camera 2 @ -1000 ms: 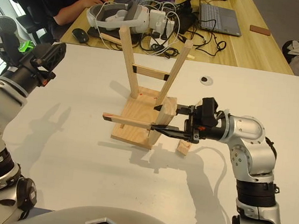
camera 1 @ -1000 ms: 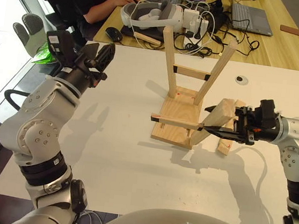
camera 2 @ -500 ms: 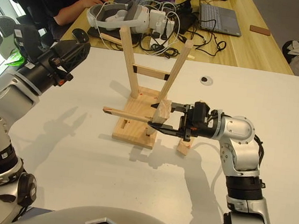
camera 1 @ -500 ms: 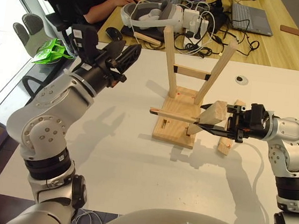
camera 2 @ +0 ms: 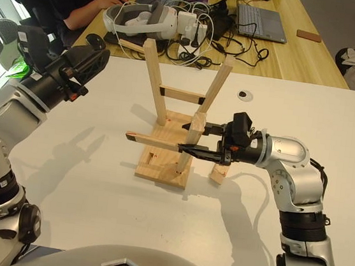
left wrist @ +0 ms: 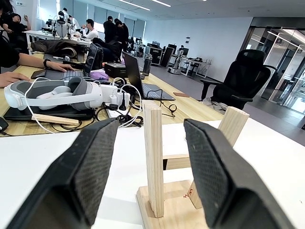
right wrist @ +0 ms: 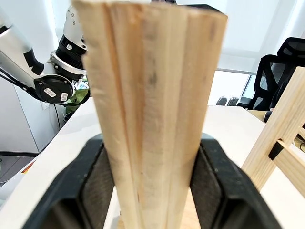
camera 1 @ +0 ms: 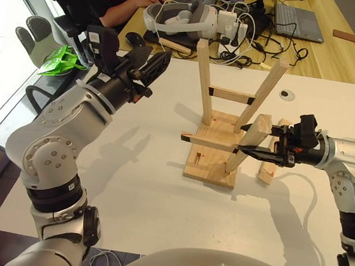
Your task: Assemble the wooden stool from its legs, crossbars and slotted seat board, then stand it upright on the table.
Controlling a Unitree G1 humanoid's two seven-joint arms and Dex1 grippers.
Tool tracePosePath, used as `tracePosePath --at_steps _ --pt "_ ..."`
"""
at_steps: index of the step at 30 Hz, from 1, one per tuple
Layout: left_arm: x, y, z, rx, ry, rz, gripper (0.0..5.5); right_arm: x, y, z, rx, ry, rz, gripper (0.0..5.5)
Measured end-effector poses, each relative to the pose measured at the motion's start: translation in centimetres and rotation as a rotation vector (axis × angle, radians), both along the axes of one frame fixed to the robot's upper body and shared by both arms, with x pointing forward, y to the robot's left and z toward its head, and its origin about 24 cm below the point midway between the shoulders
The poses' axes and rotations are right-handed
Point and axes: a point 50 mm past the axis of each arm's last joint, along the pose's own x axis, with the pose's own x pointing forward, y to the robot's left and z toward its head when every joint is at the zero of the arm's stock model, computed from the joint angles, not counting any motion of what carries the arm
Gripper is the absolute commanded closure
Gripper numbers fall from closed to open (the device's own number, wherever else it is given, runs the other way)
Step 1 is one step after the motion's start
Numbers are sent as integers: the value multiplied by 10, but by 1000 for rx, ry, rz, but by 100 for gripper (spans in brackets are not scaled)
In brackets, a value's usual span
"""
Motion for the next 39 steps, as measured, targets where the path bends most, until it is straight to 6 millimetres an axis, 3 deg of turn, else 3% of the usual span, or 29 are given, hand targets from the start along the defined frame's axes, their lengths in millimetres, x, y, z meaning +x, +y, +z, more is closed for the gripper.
tracePosePath --at_steps 11,17,18,22,26,29,34,37,39 --pt "-4 4 3 32 -35 28 296 -29 -47 -22 -70 -65 -173 345" --pt "-1 3 1 29 -32 19 296 -17 -48 -24 -70 -33 -224 345" --pt "-1 3 1 28 -29 21 296 -12 -47 -22 -76 -38 -226 309" --pt "0 3 0 30 -29 24 296 9 -53 -27 -121 -3 -315 251" --pt "-2 3 -1 32 -29 32 296 26 -51 -5 -98 -66 -325 243" --pt "-7 4 -4 34 -28 50 296 30 -67 11 -151 -95 -351 243" --pt "-14 8 -9 34 -22 92 296 14 -103 37 -258 -12 -367 243" --pt "-17 10 -11 32 -17 113 296 1 -117 61 -143 62 -396 243" --pt "-18 10 -12 30 -19 121 296 -8 -112 75 -13 102 -372 243"
